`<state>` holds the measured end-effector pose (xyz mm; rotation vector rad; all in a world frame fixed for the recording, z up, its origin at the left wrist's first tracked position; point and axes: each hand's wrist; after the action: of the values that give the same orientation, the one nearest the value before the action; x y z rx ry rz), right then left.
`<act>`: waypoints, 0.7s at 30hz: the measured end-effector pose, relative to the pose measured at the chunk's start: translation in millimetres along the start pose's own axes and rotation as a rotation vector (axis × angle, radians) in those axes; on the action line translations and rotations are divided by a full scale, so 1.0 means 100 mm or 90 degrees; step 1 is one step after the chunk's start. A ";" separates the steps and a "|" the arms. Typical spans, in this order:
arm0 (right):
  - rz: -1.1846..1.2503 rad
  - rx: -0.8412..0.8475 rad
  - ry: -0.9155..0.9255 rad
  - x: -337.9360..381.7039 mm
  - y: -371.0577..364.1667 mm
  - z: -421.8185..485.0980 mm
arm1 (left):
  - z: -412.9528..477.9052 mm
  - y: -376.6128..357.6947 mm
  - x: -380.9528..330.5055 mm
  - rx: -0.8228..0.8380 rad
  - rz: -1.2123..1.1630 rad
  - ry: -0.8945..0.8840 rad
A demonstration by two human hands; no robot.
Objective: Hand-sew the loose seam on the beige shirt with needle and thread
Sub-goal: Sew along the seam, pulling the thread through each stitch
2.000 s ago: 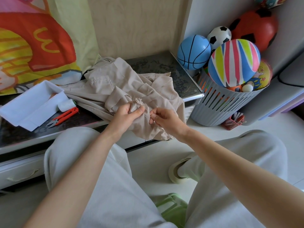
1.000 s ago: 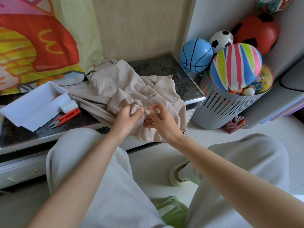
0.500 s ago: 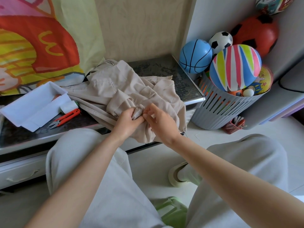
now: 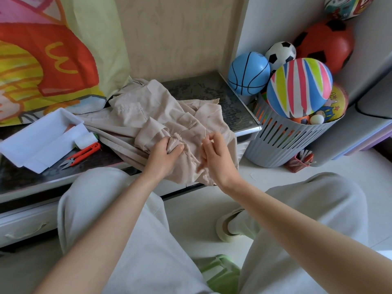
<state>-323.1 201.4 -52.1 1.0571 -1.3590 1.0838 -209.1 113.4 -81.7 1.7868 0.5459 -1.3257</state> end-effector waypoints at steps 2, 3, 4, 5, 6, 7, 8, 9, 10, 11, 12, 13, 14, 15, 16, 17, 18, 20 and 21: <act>-0.103 -0.020 -0.061 -0.12 0.09 -0.04 | 0.00 0.01 -0.03 -0.009 0.001 -0.014; -0.148 -0.024 -0.083 -0.18 0.14 -0.07 | -0.01 0.00 -0.03 -0.011 -0.005 -0.018; -0.197 -0.023 -0.101 -0.25 0.20 -0.09 | -0.01 0.01 -0.04 -0.014 -0.013 -0.021; -0.252 -0.018 -0.120 -0.31 0.25 -0.11 | -0.01 0.01 -0.04 -0.018 -0.020 -0.024; -0.306 -0.009 -0.143 -0.36 0.30 -0.14 | -0.02 0.00 -0.04 -0.022 -0.025 -0.024; -0.351 -0.001 -0.169 -0.39 0.35 -0.16 | -0.01 0.00 -0.04 -0.027 -0.029 -0.025; -0.386 0.005 -0.199 -0.43 0.39 -0.17 | -0.01 0.00 -0.04 -0.032 -0.033 -0.026; -0.416 0.009 -0.229 -0.46 0.44 -0.19 | 0.00 0.00 -0.03 -0.036 -0.037 -0.028; -0.443 0.009 -0.256 -0.49 0.48 -0.20 | 0.00 0.00 -0.03 -0.042 -0.041 -0.026; -0.465 0.009 -0.279 -0.51 0.52 -0.20 | 0.01 0.01 -0.02 -0.048 -0.045 -0.021; -0.479 0.006 -0.300 -0.53 0.55 -0.20 | 0.01 0.01 -0.01 -0.055 -0.049 -0.017; -0.486 0.000 -0.318 -0.56 0.59 -0.20 | 0.02 0.02 0.00 -0.061 -0.051 -0.013; -0.491 -0.007 -0.336 -0.57 0.62 -0.19 | 0.03 0.02 0.01 -0.066 -0.054 -0.012; -0.499 -0.015 -0.349 -0.58 0.64 -0.19 | 0.03 0.02 0.01 -0.069 -0.055 -0.012; -0.500 -0.026 -0.356 -0.57 0.66 -0.18 | 0.03 0.02 0.01 -0.070 -0.054 -0.013; -0.492 -0.035 -0.348 -0.55 0.68 -0.17 | 0.04 0.02 0.01 -0.069 -0.051 -0.014; -0.472 -0.046 -0.326 -0.52 0.67 -0.16 | 0.04 0.02 0.02 -0.066 -0.048 -0.014; -0.419 -0.067 -0.249 -0.47 0.63 -0.12 | 0.03 0.01 0.02 -0.060 -0.050 -0.018; -0.396 -0.073 -0.200 -0.42 0.58 -0.09 | 0.03 0.01 0.01 -0.057 -0.052 -0.023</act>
<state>-375.4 222.9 -97.1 1.4752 -1.1860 0.3870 -209.7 110.4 -82.7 1.6807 0.6550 -1.3649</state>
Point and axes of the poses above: each hand's wrist, its own z-axis towards the middle knuckle, its own y-axis out of the back of the hand, x = y × z, and after that the axes turned 12 degrees about x, right-handed
